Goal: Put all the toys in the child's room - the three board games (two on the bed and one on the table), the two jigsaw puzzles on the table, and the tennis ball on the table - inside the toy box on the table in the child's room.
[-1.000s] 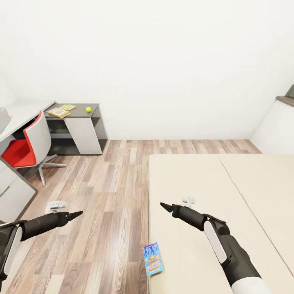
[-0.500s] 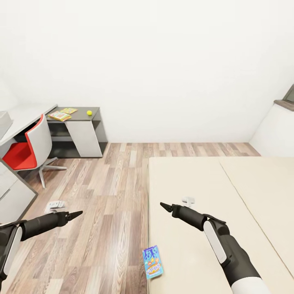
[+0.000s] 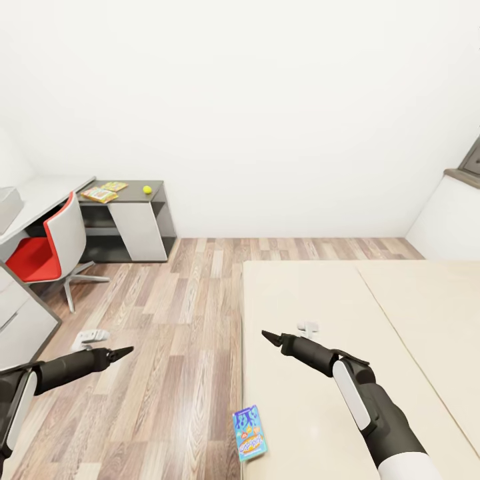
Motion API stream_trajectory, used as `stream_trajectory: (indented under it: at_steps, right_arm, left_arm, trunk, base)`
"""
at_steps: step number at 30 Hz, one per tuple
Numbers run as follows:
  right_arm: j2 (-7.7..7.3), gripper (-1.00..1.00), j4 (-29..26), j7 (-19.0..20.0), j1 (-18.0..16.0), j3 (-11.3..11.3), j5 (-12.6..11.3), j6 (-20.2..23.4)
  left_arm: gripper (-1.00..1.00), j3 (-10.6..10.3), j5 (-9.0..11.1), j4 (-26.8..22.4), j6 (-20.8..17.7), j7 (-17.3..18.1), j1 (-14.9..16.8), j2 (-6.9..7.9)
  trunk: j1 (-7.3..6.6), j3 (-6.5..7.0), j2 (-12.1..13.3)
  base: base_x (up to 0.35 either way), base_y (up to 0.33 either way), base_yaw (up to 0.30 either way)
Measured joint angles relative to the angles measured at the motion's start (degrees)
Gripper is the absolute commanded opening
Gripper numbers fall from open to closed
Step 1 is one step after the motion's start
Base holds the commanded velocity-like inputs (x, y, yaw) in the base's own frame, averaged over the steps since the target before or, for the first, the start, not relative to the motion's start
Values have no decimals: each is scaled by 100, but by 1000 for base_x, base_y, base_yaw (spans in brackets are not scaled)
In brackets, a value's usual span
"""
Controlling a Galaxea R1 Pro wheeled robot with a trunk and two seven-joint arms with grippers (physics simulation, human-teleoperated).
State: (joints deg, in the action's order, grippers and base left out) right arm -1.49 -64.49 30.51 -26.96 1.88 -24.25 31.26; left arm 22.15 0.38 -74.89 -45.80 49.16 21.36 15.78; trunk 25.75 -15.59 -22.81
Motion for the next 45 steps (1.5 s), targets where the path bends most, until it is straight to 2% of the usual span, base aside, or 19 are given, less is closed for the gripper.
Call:
stream_trajectory:
  at_steps: [8, 45]
  right_arm:
    - [3, 100, -5, 0, 0, 0, -3, 0]
    - [3, 100, 2, 0, 2, 0, -3, 0]
  left_arm:
    - [100, 2, 3, 20, 0, -150, 3, -4]
    - [100, -7, 3, 38, 0, -173, 3, -4]
  trunk:
    - [0, 76, 0]
    - [0, 426, 1]
  base:
    - [0, 0, 0]
    - [0, 0, 0]
